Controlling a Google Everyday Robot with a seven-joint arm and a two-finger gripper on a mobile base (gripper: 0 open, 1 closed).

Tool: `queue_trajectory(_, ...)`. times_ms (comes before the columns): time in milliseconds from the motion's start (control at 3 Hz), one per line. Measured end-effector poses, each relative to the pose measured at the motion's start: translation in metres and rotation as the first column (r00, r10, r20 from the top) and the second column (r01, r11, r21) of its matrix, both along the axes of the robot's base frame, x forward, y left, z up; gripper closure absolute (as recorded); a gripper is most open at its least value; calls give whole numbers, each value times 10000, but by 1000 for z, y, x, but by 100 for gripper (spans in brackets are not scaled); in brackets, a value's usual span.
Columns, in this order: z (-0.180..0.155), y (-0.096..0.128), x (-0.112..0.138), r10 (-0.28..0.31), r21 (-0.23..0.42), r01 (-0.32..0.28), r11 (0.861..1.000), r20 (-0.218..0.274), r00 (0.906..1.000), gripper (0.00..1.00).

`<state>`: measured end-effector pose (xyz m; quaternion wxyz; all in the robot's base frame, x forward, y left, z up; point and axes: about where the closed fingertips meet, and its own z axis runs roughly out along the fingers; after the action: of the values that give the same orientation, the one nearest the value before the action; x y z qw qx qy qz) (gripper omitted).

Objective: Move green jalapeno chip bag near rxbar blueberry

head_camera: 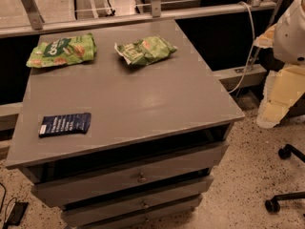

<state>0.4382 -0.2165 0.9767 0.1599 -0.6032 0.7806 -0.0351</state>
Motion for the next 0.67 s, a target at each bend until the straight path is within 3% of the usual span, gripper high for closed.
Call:
queue_trajectory(333,1,1,2,47,23,-47,10000,83,10000,0)
queue_trajectory(667,0,17,38,735,234,-746,9969,463,9962,0)
